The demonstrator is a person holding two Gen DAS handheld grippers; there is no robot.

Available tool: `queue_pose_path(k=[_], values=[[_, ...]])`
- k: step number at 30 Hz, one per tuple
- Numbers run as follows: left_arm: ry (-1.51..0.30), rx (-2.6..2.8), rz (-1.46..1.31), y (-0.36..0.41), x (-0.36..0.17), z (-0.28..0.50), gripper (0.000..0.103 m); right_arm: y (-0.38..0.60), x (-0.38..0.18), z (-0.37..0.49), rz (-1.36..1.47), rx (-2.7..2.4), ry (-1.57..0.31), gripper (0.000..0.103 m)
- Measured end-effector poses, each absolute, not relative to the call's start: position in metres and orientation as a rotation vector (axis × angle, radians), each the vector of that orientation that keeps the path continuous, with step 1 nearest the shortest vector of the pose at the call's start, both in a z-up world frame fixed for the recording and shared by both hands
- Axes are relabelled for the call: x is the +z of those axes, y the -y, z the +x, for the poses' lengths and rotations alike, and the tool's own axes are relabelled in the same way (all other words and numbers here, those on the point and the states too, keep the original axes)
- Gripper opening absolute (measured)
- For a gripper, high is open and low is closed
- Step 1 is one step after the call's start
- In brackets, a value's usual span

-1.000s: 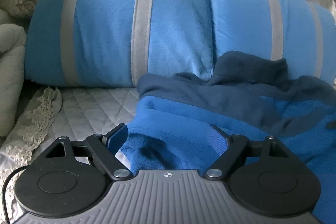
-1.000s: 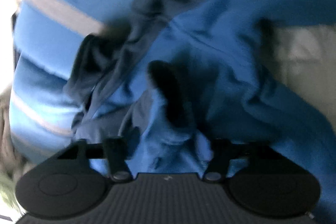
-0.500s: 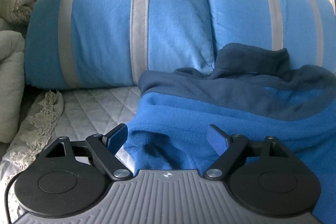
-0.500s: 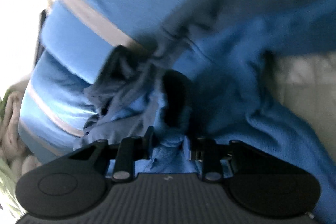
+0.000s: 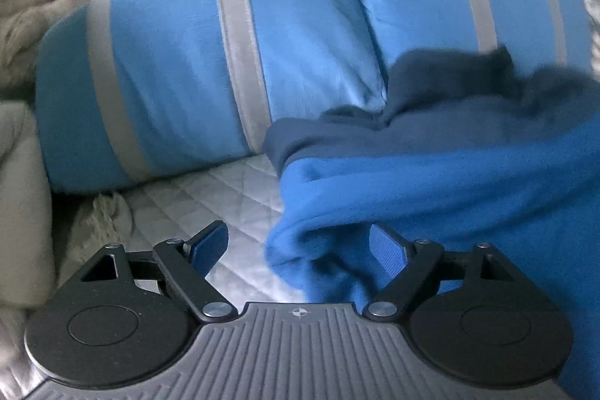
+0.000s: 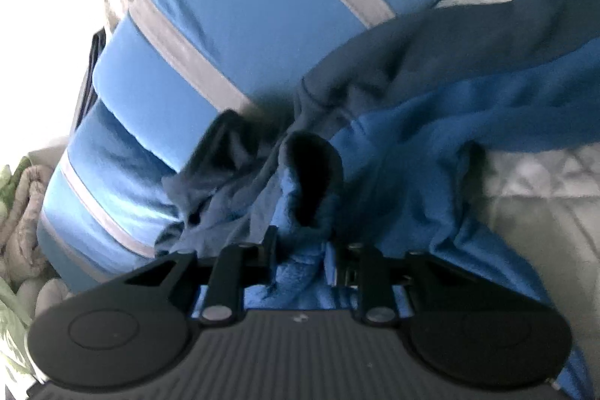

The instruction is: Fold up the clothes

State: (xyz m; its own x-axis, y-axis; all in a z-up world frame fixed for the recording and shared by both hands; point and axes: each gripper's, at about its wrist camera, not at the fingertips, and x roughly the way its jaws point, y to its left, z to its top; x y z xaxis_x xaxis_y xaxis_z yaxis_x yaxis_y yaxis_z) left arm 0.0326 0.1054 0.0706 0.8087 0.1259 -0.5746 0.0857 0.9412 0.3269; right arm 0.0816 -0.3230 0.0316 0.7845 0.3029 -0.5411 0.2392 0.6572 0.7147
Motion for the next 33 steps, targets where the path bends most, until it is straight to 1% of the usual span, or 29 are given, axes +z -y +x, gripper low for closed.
queue_pose_path(k=[5,14,20,22,24,28,29,33], values=[[-0.68,-0.114,0.538,-0.109,0.058,0.035,0.083,0.327,0.032,0.083,0.889,0.046,-0.679,0.025],[-0.665,-0.148,0.746,-0.111,0.033,0.061,0.083,0.337,0.037,0.082,0.92,0.069,-0.583,0.023],[-0.663,-0.211,0.702,-0.12,0.037,0.075,0.081,0.345,0.043,0.089,0.926,0.045,-0.515,0.022],[-0.673,-0.197,0.688,-0.119,0.036,0.081,0.076,0.347,0.045,0.093,0.919,0.034,-0.497,0.021],[-0.684,-0.177,0.708,-0.114,0.033,0.086,0.066,0.349,0.047,0.096,0.916,0.029,-0.475,0.021],[-0.691,-0.17,0.815,-0.106,0.022,0.094,0.062,0.352,0.05,0.099,0.891,0.024,-0.441,0.02],[-0.688,-0.174,0.852,-0.105,0.018,0.094,0.059,0.353,0.05,0.1,0.893,0.025,-0.441,0.02],[-0.548,-0.18,1.179,-0.1,-0.007,0.074,0.032,0.351,0.05,0.094,0.899,0.018,-0.456,0.019]])
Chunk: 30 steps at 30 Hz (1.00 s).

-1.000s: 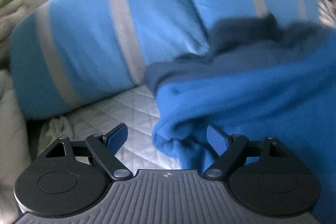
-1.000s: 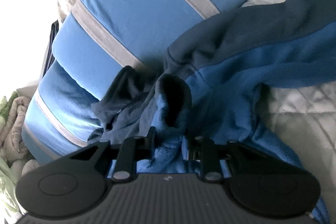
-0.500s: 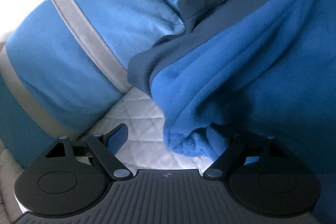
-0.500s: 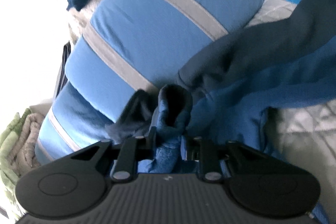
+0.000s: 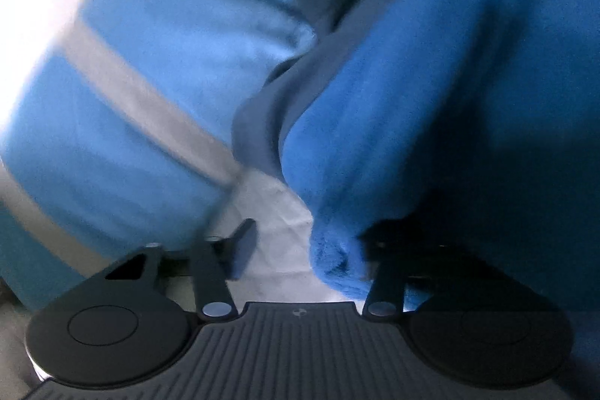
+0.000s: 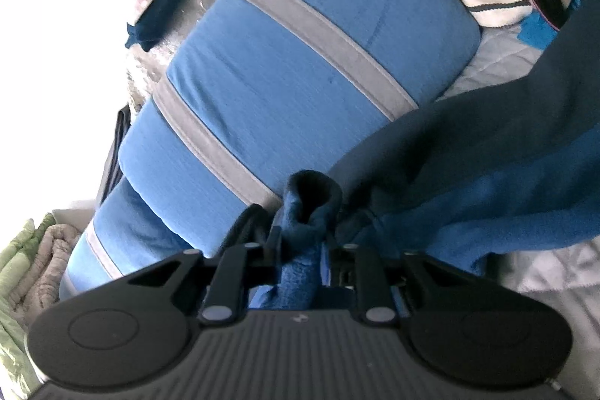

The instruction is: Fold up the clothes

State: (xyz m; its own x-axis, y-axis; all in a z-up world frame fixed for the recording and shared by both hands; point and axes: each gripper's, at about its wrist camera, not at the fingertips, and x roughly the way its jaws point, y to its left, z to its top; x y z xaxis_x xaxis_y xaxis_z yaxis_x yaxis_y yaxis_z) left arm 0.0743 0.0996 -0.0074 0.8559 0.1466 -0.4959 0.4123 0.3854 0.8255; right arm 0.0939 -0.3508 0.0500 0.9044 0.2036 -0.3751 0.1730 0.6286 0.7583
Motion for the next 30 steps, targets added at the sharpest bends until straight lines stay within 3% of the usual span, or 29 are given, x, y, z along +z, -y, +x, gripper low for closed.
queue_pose_path(k=[3,6,13,16,17,18,21,23,30], values=[[-0.433,-0.209,1.47,-0.099,-0.037,0.052,0.019,0.348,0.047,0.082,0.907,-0.017,-0.494,0.018],[-0.398,-0.223,1.575,-0.101,-0.053,0.043,0.012,0.349,0.032,0.068,0.987,-0.058,-0.582,0.018],[-0.415,-0.264,1.551,-0.107,-0.052,0.045,0.009,0.352,0.0,0.043,1.08,-0.101,-0.764,0.019],[-0.395,-0.271,1.595,-0.108,-0.051,0.038,0.009,0.354,0.006,0.038,1.043,-0.072,-0.794,0.029],[-0.387,-0.269,1.603,-0.109,-0.051,0.037,0.009,0.354,0.013,0.035,1.0,-0.059,-0.791,0.04],[-0.384,-0.267,1.604,-0.109,-0.051,0.036,0.009,0.353,0.021,0.032,0.958,-0.046,-0.788,0.058],[-0.39,-0.261,1.588,-0.11,-0.05,0.037,0.01,0.34,0.055,0.025,0.691,0.036,-0.769,0.081],[-0.397,-0.258,1.588,-0.111,-0.051,0.039,0.01,0.319,0.075,0.023,0.393,0.096,-0.758,0.087],[-0.416,-0.251,1.583,-0.112,-0.052,0.043,0.01,0.256,0.075,0.015,-0.561,0.346,-0.673,0.083]])
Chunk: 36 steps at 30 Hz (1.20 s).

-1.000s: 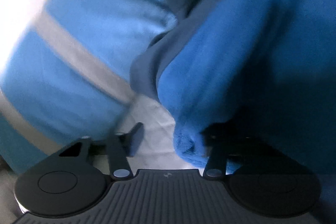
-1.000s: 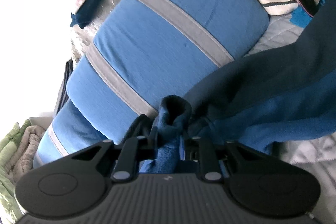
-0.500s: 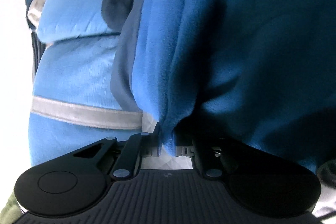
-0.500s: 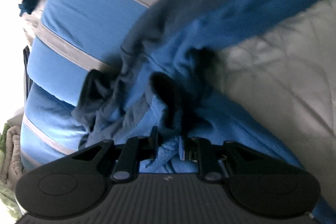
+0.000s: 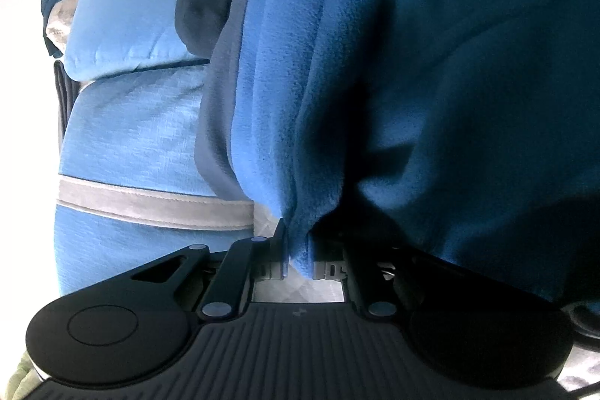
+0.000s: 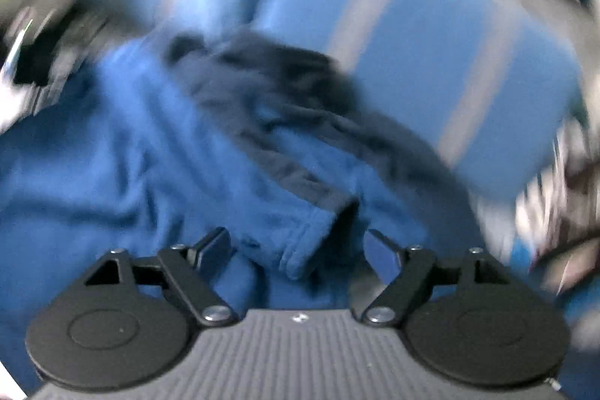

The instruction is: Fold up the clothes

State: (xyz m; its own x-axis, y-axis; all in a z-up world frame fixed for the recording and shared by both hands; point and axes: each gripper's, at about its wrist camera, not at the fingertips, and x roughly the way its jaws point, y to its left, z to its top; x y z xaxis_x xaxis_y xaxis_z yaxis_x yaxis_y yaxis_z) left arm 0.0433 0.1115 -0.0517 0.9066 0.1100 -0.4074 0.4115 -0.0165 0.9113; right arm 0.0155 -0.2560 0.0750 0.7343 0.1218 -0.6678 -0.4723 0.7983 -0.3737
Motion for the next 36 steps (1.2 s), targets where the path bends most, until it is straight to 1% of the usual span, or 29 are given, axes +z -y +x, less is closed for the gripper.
queue_pose_path(k=[1,3,5,8,10,12,13,14,15,17,20,22,23,24,25,26,27,31,34,36], values=[[-0.411,-0.252,1.587,-0.113,-0.051,0.043,0.01,0.25,0.07,0.016,-0.642,0.373,-0.668,0.082],[-0.398,-0.253,1.596,-0.116,-0.052,0.042,0.01,0.241,0.061,0.017,-0.776,0.426,-0.669,0.076],[-0.393,-0.245,1.59,-0.115,-0.052,0.042,0.01,0.233,0.051,0.022,-0.879,0.477,-0.681,0.071],[-0.4,-0.237,1.567,-0.115,-0.051,0.044,0.01,0.223,0.038,0.031,-0.972,0.548,-0.721,0.067],[-0.403,-0.237,1.56,-0.115,-0.05,0.045,0.01,0.219,0.029,0.037,-1.021,0.564,-0.74,0.062],[-0.405,-0.238,1.562,-0.117,-0.051,0.046,0.01,0.216,0.022,0.044,-1.053,0.564,-0.759,0.05],[-0.402,-0.236,1.568,-0.117,-0.052,0.043,0.01,0.215,0.02,0.047,-1.062,0.56,-0.767,0.047],[-0.398,-0.234,1.574,-0.117,-0.055,0.035,0.01,0.214,0.017,0.05,-1.072,0.557,-0.775,0.021],[-0.392,-0.231,1.579,-0.119,-0.056,0.031,0.01,0.213,0.014,0.053,-1.082,0.553,-0.783,0.017],[-0.385,-0.225,1.578,-0.121,-0.056,0.029,0.01,0.212,0.016,0.05,-1.128,0.512,-0.734,0.014],[-0.38,-0.233,1.601,-0.121,-0.049,0.023,0.01,0.212,0.023,0.044,-1.193,0.419,-0.628,0.013],[-0.402,-0.25,1.612,-0.118,-0.035,0.018,0.019,0.213,0.031,0.04,-1.214,0.362,-0.562,0.013],[-0.413,-0.262,1.605,-0.117,-0.025,0.015,0.035,0.213,0.035,0.038,-1.213,0.344,-0.538,0.013],[-0.424,-0.276,1.592,-0.116,-0.014,0.012,0.053,0.214,0.04,0.037,-1.211,0.325,-0.515,0.013],[-0.434,-0.302,1.565,-0.118,-0.003,0.01,0.068,0.215,0.044,0.035,-1.209,0.317,-0.499,0.013],[-0.44,-0.336,1.525,-0.12,0.011,0.007,0.072,0.216,0.048,0.034,-1.208,0.319,-0.492,0.013],[-0.442,-0.364,1.48,-0.116,0.022,0.003,0.075,0.217,0.052,0.033,-1.202,0.321,-0.487,0.014],[-0.44,-0.446,1.307,-0.083,0.052,0.0,0.076,0.218,0.059,0.031,-1.178,0.331,-0.48,0.014],[-0.421,-0.505,1.269,-0.052,0.049,0.0,0.076,0.219,0.058,0.027,-1.153,0.328,-0.476,0.014],[-0.401,-0.539,1.289,-0.036,0.033,0.011,0.076,0.217,0.056,0.028,-1.143,0.326,-0.472,0.014]])
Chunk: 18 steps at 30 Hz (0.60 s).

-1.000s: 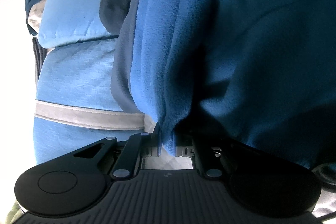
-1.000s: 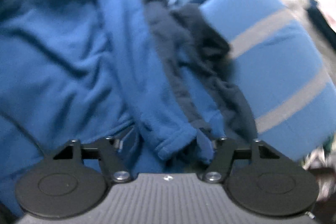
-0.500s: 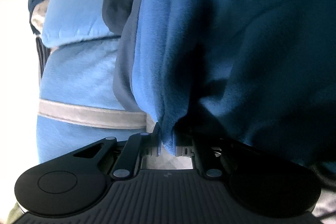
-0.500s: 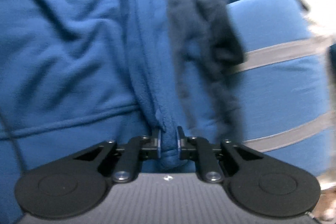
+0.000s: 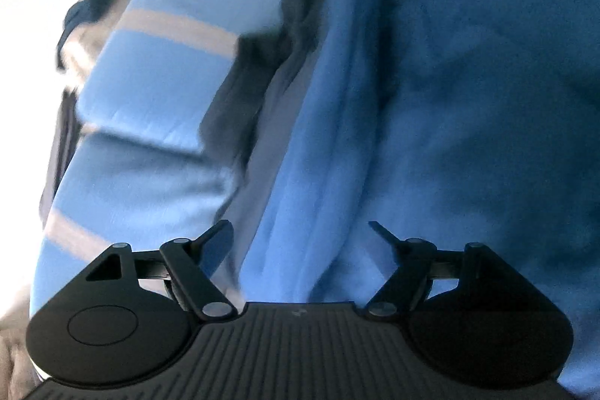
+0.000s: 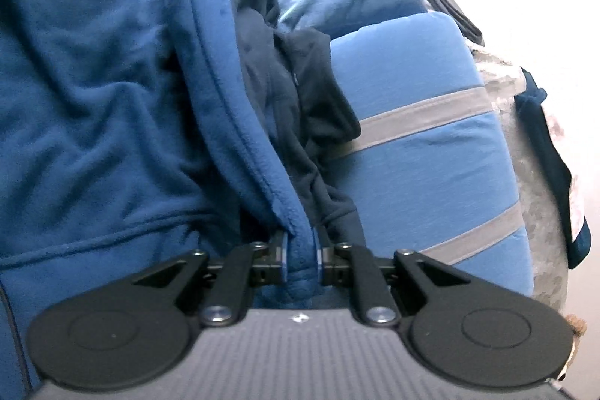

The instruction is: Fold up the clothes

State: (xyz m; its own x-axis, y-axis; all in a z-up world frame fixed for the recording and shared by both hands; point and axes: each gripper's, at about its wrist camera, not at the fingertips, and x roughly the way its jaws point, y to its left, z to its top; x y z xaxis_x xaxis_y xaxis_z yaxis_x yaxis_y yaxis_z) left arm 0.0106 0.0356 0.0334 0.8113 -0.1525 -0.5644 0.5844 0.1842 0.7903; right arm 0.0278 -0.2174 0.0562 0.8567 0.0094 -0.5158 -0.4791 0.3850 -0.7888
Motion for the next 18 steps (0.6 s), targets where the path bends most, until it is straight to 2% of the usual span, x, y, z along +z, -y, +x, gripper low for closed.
queue_pose_path(k=[3,6,10,12,14,18], values=[[-0.43,-0.567,1.281,-0.017,0.015,0.012,0.074,0.219,0.058,0.027,-1.129,0.329,-0.469,0.014],[-0.461,-0.575,1.223,-0.008,0.009,0.031,0.058,0.221,0.058,0.026,-1.116,0.335,-0.468,0.014],[-0.476,-0.566,1.147,-0.006,0.009,0.047,0.045,0.223,0.055,0.027,-1.11,0.343,-0.469,0.014],[-0.469,-0.549,1.127,-0.006,0.012,0.052,0.02,0.225,0.054,0.028,-1.108,0.348,-0.472,0.014],[-0.451,-0.537,1.13,-0.008,0.015,0.053,0.011,0.226,0.052,0.03,-1.104,0.345,-0.472,0.014],[-0.351,-0.493,1.19,-0.01,0.022,0.038,0.008,0.228,0.051,0.033,-1.108,0.31,-0.447,0.014]])
